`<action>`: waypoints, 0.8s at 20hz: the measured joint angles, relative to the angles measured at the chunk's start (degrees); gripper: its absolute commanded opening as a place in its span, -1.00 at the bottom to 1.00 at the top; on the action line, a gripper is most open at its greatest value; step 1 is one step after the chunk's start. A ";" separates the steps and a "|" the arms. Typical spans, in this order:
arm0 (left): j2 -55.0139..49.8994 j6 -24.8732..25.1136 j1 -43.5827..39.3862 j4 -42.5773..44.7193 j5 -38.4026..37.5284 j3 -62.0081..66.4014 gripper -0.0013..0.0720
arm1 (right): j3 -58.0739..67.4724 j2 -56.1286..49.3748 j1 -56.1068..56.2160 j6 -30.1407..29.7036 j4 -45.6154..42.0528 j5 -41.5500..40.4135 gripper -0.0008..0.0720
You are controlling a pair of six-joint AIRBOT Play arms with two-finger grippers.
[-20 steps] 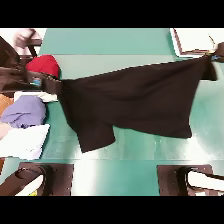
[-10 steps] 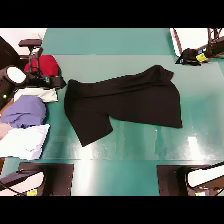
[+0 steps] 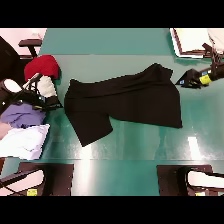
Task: Fold the shirts.
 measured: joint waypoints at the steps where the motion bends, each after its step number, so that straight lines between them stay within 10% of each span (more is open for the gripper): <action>1: -0.04 0.42 0.00 -1.07 0.72 -1.36 0.36 | -2.71 1.42 -0.20 -0.28 0.31 -0.74 0.26; 13: -1.51 -0.39 -8.50 -5.64 10.03 -6.27 0.32 | -11.39 6.16 -0.63 -1.33 1.46 -2.54 0.26; 15: -2.03 -0.94 -8.92 -5.46 10.38 -5.95 -0.72 | -11.47 6.23 -0.66 -1.36 1.46 -2.32 0.26; 16: -2.12 -1.03 -9.03 -5.35 10.14 -5.51 -0.89 | -11.52 6.25 -0.81 -1.38 1.46 -1.86 0.26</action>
